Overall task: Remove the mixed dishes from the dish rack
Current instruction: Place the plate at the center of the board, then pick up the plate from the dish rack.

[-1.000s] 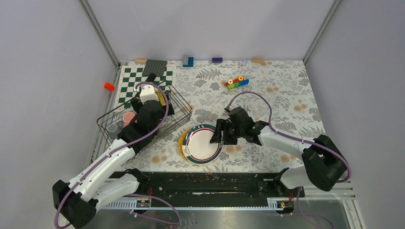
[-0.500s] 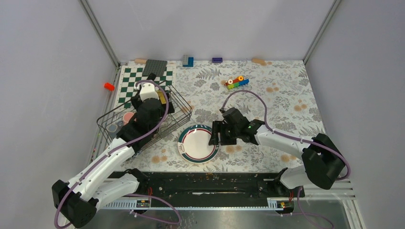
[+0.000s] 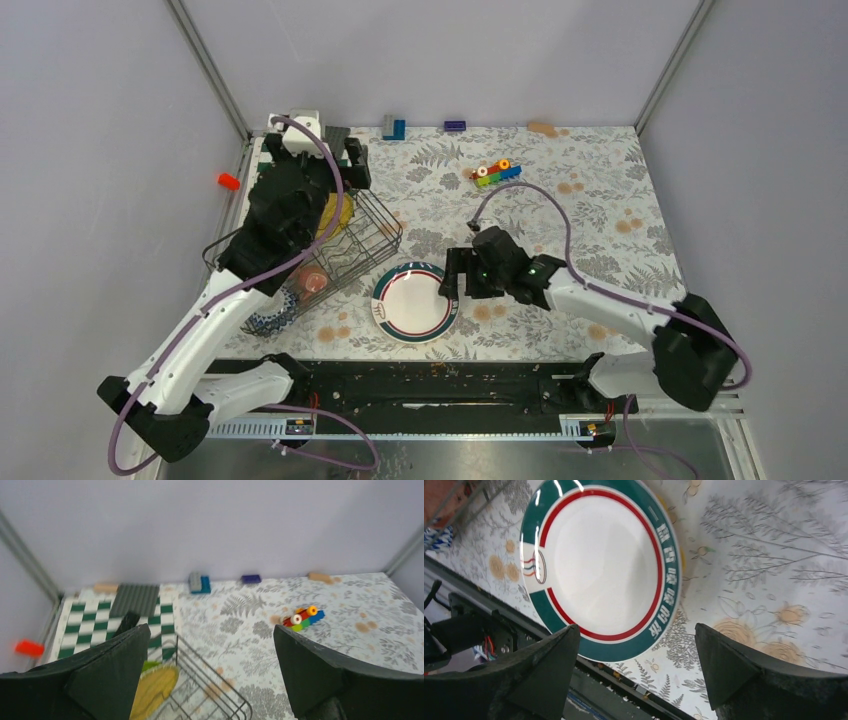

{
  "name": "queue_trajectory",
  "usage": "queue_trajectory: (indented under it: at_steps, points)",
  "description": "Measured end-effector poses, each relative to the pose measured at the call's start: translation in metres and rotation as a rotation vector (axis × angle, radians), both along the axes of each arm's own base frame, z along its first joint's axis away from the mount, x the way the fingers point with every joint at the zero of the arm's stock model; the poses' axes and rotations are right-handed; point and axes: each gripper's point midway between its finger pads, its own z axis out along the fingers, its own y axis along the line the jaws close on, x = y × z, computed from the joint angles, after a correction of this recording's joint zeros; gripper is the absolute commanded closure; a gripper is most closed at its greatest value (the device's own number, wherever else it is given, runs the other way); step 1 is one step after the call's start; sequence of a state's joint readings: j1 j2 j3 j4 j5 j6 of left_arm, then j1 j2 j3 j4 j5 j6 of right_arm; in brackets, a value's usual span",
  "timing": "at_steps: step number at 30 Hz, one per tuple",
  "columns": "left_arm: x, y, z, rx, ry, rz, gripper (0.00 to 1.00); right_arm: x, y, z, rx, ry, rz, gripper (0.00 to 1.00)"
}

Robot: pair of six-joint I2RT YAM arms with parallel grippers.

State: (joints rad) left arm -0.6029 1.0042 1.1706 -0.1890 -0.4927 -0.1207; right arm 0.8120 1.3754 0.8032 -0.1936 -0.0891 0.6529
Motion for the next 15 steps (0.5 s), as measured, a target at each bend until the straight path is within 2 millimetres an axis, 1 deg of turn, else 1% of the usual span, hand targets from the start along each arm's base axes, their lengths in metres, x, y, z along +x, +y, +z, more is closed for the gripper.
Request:
queue_trajectory:
  at_steps: [2,6,8,10,12,14,15]
  points:
    - [0.0,-0.01,0.025,0.045,-0.051,-0.07,0.01,0.004,-0.01,0.011,0.001,-0.065,-0.028,0.01]
    - [-0.008,-0.029,0.072,0.149,-0.165,-0.216,0.01,0.01,-0.038,0.038,0.005,-0.226,-0.094,0.0]
    - [-0.013,-0.034,0.084,0.206,-0.196,-0.266,0.01,0.012,-0.052,0.045,-0.001,-0.295,-0.131,0.0]
    - [-0.015,-0.036,0.086,0.283,-0.197,-0.3,0.01,0.013,-0.067,0.047,-0.016,-0.347,-0.166,0.0]
    - [-0.013,-0.035,0.077,0.359,-0.176,-0.309,0.01,0.012,-0.079,0.046,-0.027,-0.388,-0.192,0.0]
    - [-0.003,-0.028,0.055,0.463,-0.114,-0.303,0.01,0.012,-0.092,0.045,-0.039,-0.434,-0.218,0.0]
    - [0.006,-0.023,0.039,0.519,-0.067,-0.297,0.01,0.011,-0.098,0.045,-0.044,-0.453,-0.227,0.0]
